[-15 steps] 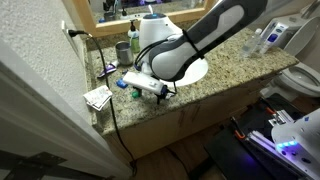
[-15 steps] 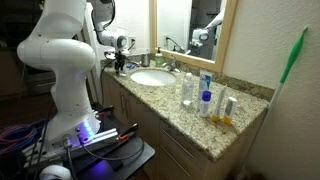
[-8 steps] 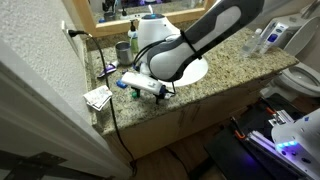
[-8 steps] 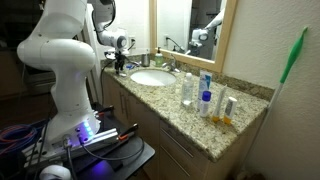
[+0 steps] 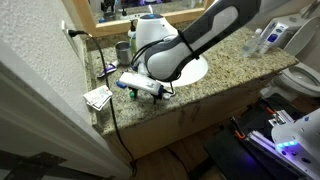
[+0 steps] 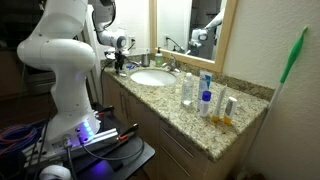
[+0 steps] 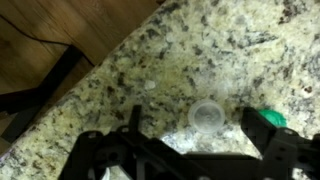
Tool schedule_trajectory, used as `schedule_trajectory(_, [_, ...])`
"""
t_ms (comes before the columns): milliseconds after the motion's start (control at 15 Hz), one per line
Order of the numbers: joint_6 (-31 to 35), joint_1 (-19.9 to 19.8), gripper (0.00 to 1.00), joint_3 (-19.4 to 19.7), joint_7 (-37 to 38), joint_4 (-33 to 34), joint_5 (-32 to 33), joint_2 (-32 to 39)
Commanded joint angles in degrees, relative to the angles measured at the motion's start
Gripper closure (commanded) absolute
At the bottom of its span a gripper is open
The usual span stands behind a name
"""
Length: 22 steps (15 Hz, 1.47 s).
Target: Put the clear cap upside down then put it on top of the right white object
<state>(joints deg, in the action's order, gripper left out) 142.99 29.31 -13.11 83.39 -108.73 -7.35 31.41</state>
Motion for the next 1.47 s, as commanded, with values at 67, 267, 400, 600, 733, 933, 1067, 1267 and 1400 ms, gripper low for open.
schedule_trajectory(67, [-0.4, -0.7, 0.32, -0.5, -1.5, 1.4, -1.2, 1.5])
schedule_trajectory(267, [-1.2, -0.7, 0.53, -0.6, -1.6, 1.4, -1.2, 1.1])
schedule_trajectory(400, [-1.2, -0.7, 0.67, -0.6, -1.6, 1.3, -1.3, 0.9])
schedule_trajectory(600, [-0.7, -0.9, 0.88, -0.7, -1.7, 0.9, -1.5, 0.7])
schedule_trajectory(733, [-0.5, -0.9, 0.92, -0.7, -1.7, 0.3, -1.5, 0.1])
schedule_trajectory(933, [-1.2, -0.4, 0.92, -0.3, -0.4, -1.8, -1.0, -2.5])
schedule_trajectory(1067, [-1.2, -0.8, 0.92, -0.7, -0.3, -3.7, -1.7, -4.4])
schedule_trajectory(1267, [-0.8, -1.2, 0.92, -1.3, -0.3, -7.2, -2.3, -7.2])
schedule_trajectory(1400, [-0.7, -1.4, 0.92, -1.7, -0.4, -9.8, -3.0, -9.3])
